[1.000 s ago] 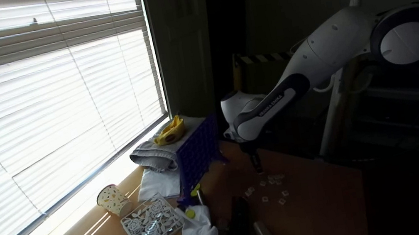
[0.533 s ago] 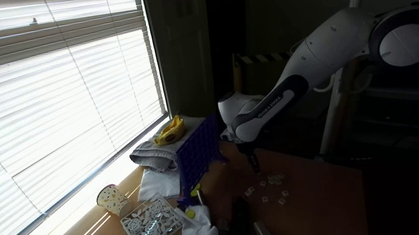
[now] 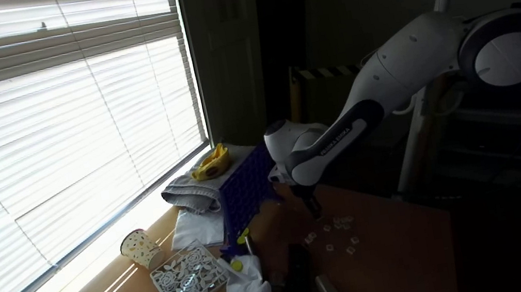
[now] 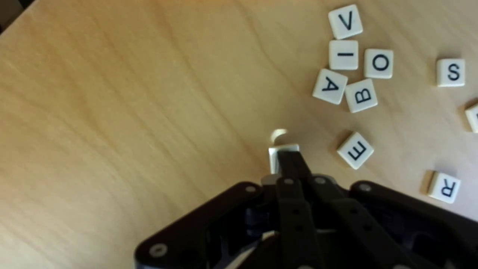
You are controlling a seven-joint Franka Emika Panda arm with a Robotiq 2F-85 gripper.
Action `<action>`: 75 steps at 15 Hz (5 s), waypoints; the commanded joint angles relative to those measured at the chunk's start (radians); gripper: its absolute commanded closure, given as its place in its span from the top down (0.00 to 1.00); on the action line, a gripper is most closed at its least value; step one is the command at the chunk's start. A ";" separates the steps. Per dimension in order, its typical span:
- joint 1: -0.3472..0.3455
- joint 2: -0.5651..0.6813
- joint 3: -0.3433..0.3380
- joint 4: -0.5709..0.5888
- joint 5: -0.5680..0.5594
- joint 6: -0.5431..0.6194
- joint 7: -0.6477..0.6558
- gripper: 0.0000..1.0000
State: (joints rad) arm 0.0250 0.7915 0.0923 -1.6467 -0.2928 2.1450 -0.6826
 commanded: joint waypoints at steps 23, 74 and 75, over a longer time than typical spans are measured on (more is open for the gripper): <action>0.030 -0.079 0.010 -0.108 -0.046 0.077 -0.129 0.00; -0.236 -0.210 0.089 -0.477 0.384 0.516 0.226 0.00; -0.239 -0.204 0.092 -0.471 0.388 0.511 0.226 0.00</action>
State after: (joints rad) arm -0.1868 0.5554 0.1584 -2.1520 0.0586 2.6659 -0.4337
